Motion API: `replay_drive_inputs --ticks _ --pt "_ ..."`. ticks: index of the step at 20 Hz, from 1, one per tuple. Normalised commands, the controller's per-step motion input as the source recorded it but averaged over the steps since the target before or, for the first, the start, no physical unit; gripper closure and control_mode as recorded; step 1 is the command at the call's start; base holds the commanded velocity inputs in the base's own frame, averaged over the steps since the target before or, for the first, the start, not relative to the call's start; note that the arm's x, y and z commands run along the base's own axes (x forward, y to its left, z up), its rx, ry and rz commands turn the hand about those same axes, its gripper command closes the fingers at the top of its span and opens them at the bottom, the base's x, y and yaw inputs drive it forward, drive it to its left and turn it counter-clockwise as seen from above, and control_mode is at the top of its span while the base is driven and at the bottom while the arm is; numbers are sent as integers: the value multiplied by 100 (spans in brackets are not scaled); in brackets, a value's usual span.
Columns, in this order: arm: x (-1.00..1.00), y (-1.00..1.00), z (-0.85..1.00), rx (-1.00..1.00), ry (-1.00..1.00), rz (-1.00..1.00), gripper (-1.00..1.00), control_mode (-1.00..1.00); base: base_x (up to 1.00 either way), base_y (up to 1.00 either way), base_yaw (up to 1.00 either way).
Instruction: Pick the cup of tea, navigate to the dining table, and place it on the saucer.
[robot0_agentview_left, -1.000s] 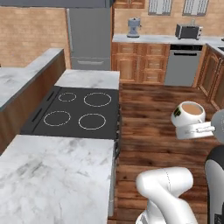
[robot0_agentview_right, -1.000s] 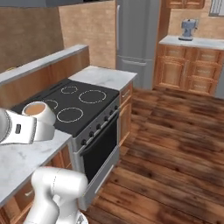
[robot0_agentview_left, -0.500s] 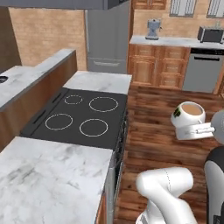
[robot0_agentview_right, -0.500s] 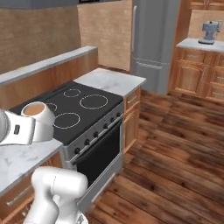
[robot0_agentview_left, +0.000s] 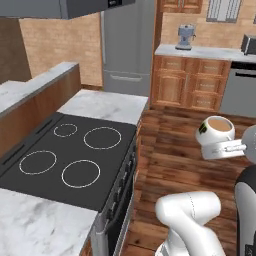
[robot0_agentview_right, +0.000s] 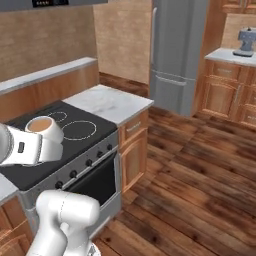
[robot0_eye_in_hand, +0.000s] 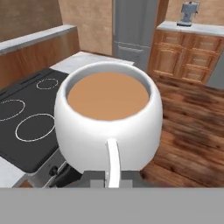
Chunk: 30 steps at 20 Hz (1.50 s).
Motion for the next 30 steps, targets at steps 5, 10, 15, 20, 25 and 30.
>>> replay_drive_inputs --ticks 5,10,15,20,25,30 --pt "0 0 0 0 0 0 100 100 63 -79 20" --pt "0 0 0 0 0 0 100 100 63 -77 22" --pt "0 0 0 0 0 0 100 100 56 -71 23" --pt "0 0 0 0 0 0 100 100 58 -72 26" --pt "0 0 0 0 0 0 100 100 60 -75 30" --pt "0 0 0 0 0 0 100 100 63 -76 32"
